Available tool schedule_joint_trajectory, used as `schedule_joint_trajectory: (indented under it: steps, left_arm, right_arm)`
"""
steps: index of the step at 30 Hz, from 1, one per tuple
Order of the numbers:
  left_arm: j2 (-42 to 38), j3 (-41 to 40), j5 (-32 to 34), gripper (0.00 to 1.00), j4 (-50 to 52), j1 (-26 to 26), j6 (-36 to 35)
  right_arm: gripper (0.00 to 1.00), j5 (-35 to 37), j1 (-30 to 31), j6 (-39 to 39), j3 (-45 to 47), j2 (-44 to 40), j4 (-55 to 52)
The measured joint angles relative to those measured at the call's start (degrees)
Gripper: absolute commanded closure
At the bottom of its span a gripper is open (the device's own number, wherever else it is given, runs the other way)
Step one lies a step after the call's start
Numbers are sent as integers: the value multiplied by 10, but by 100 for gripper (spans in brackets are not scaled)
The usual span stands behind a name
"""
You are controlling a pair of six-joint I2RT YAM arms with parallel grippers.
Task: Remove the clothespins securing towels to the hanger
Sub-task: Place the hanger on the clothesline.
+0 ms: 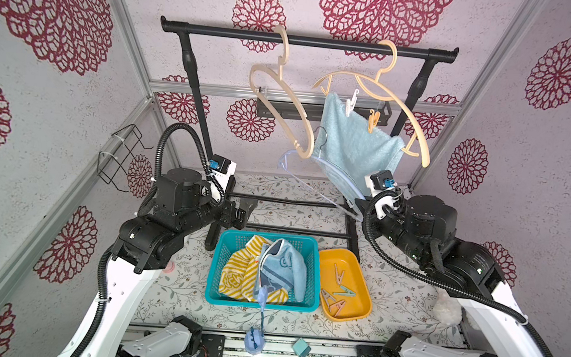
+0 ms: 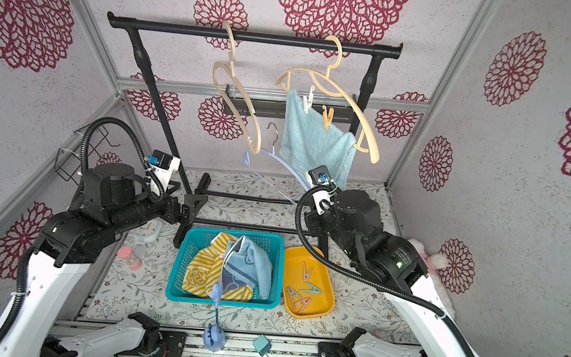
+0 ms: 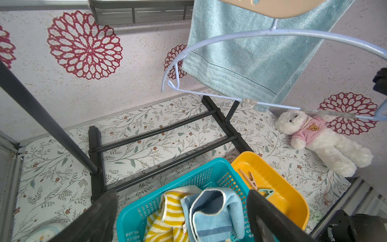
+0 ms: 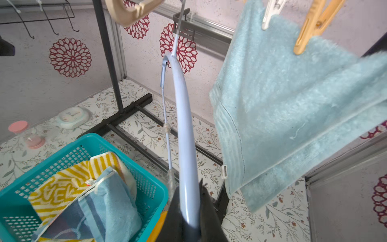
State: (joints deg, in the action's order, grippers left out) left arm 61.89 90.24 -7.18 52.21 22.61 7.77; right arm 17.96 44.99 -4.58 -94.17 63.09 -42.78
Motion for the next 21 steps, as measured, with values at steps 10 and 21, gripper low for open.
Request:
schedule_joint_trajectory:
  steps: [10,21]
  left_arm:
    - [5,1,0,3,-9,0,-6]
    - [24,19,-3,3,-22,0,-10]
  right_arm:
    - [100,47,7,-49,-69,24,33]
    - [100,85,8,-111,-202,110,91]
